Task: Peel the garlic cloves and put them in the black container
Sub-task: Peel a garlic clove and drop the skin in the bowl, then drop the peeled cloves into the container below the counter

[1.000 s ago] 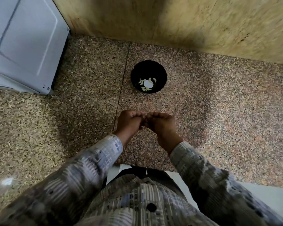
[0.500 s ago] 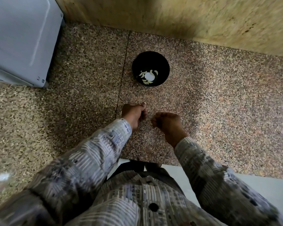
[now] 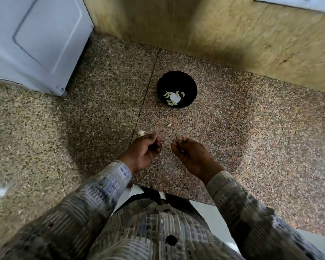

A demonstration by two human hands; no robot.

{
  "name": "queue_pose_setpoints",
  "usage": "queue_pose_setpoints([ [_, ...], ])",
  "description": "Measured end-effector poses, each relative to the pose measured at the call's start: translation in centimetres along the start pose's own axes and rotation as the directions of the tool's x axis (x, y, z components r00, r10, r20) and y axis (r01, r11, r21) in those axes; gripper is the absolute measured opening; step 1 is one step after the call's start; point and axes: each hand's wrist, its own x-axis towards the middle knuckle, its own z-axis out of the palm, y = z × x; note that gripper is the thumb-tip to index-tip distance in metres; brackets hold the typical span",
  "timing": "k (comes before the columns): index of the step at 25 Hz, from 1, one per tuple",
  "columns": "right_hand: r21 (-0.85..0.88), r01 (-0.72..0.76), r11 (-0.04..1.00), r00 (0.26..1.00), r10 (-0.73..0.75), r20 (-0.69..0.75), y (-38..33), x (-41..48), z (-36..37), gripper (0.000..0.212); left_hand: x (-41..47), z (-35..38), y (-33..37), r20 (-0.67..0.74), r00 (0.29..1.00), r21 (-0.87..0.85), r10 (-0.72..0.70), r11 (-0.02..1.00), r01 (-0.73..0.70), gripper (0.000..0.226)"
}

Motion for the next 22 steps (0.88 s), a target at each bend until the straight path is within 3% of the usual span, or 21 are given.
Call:
queue_pose_setpoints([
  [6,-0.137,-0.044,0.99,0.979,0.07,0.189,-1.6,-3.0,1.7,0.021,-4.2,1.5,-1.4,-0.042,0.988,-0.189,0.15,0.97,-0.155,0.02],
  [10,-0.292,-0.031,0.956,0.938,0.128,0.321,-1.1,-5.6,2.3,0.021,-8.4,2.1,-4.3,-0.071,0.951,-0.333,0.3,0.892,-0.306,0.024],
  [15,-0.446,-0.048,0.894,0.838,0.279,0.468,2.3,-9.0,2.8,0.022,-14.6,-0.7,-9.3,-0.165,0.871,-0.498,0.462,0.724,-0.478,0.01],
  [19,-0.566,-0.123,0.815,0.772,0.437,0.462,7.2,-12.0,3.9,0.029,-21.1,-5.7,-14.7,-0.318,0.793,-0.6,0.519,0.537,-0.592,0.01],
  [22,-0.674,-0.078,0.734,0.725,0.506,0.467,11.8,-14.4,4.5,0.03,-25.6,-9.3,-19.1,-0.455,0.72,-0.611,0.524,0.404,-0.68,0.008],
])
